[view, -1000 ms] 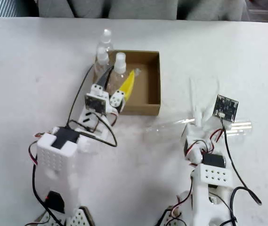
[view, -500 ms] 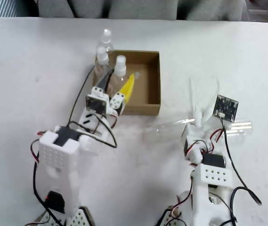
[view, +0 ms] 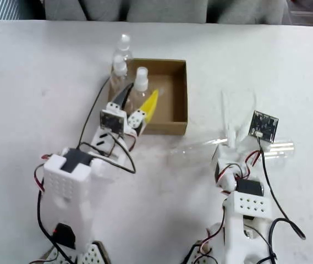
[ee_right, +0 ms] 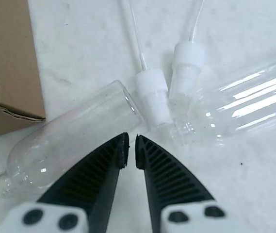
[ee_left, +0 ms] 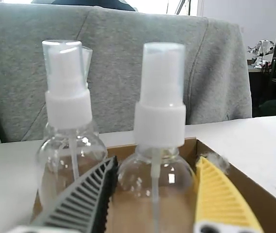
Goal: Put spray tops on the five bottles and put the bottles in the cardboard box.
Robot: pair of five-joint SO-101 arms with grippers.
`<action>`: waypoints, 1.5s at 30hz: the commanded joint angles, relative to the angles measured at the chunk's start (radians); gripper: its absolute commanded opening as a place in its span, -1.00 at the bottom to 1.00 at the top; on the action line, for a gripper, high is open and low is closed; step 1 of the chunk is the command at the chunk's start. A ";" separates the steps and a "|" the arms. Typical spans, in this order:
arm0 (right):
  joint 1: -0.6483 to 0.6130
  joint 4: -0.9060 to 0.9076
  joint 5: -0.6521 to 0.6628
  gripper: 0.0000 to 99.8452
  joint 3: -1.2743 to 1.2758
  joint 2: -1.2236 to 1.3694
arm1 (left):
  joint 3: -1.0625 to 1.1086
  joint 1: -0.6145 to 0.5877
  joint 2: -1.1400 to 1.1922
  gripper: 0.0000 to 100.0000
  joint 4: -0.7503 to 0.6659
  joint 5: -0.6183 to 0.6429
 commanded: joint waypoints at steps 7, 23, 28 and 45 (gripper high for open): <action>0.007 -0.019 0.003 -0.97 -0.006 -0.013 | 0.012 -0.030 -0.116 -0.30 0.130 -0.011; 0.007 -0.019 0.003 -0.97 -0.006 -0.013 | 0.077 -0.044 -0.266 -0.10 0.267 -0.005; 0.007 -0.019 0.003 -0.97 -0.006 -0.012 | 0.158 -0.038 -0.366 -0.10 0.270 -0.008; 0.007 -0.059 0.003 -0.97 0.020 -0.013 | 0.288 -0.010 -0.720 -0.10 0.628 -0.009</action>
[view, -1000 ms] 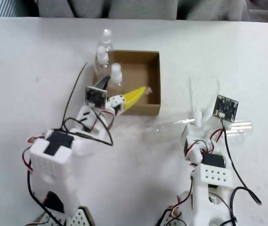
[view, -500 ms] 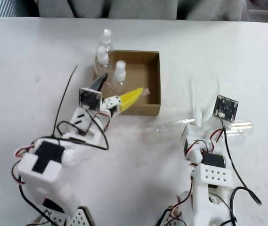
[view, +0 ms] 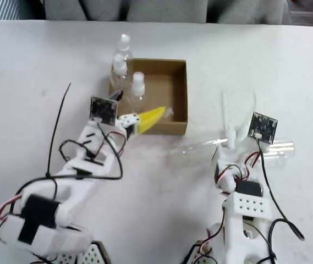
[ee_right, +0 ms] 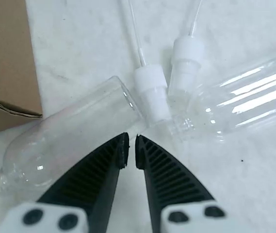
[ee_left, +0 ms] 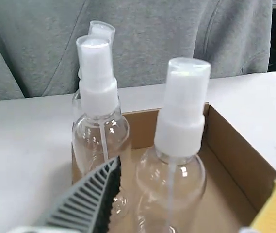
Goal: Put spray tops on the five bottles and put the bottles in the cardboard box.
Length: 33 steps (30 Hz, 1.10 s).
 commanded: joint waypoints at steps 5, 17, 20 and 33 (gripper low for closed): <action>0.007 -0.071 0.003 -0.97 0.012 -0.013 | 0.095 0.028 -0.203 -0.10 0.014 0.002; 0.008 -0.071 0.003 -0.97 0.012 -0.013 | 0.106 0.021 -0.536 -0.10 0.470 0.002; 0.008 -0.071 0.003 -0.97 0.012 -0.013 | 0.104 0.021 -0.636 -0.10 0.614 0.002; 0.008 -0.070 0.003 -0.97 0.014 -0.013 | 0.103 0.021 -1.056 -0.96 0.864 0.002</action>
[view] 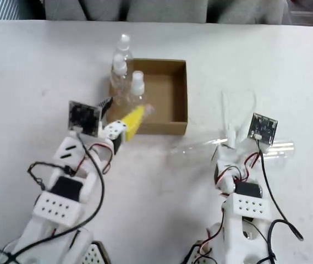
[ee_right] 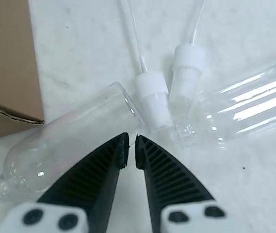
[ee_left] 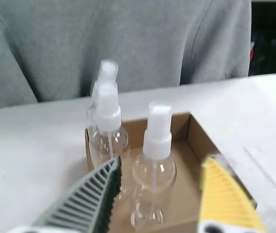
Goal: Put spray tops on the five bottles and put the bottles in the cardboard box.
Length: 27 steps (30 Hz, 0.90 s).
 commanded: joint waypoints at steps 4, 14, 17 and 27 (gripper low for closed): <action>0.010 -0.018 0.005 -0.97 -0.009 -0.013 | 0.011 0.012 -0.206 -0.79 0.026 0.003; 0.015 -0.010 0.180 -0.97 -0.009 -0.019 | 0.014 0.010 -0.384 -0.95 0.529 0.005; 0.015 0.018 0.373 -0.96 -0.009 -0.021 | 0.012 -0.025 -0.397 -0.95 0.689 0.005; 0.015 0.056 0.500 -0.96 -0.072 -0.021 | 0.169 -0.377 -0.395 -0.95 0.721 -0.005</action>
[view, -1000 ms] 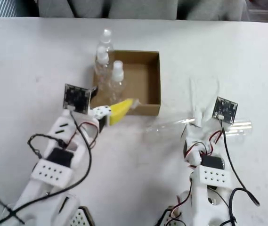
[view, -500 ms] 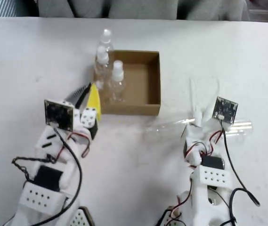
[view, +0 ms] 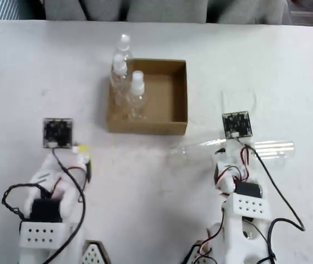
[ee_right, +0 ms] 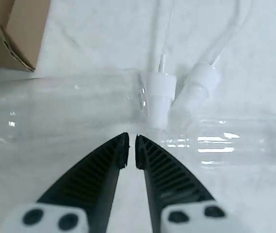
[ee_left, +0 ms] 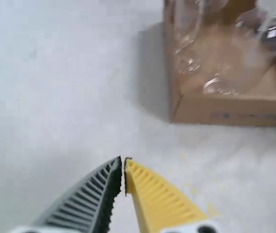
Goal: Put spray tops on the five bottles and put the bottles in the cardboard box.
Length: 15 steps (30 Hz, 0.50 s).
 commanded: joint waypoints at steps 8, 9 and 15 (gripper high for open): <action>-0.018 0.470 0.204 -0.96 -0.463 -0.013 | 0.081 -0.113 -0.019 -0.95 -0.072 -0.157; -0.033 0.507 0.232 -0.96 -0.509 -0.013 | 0.081 -0.113 -0.019 -0.95 -0.066 -0.190; -0.154 0.696 0.512 -0.96 -0.655 -0.012 | 0.081 -0.111 -0.019 -0.95 -0.026 -0.245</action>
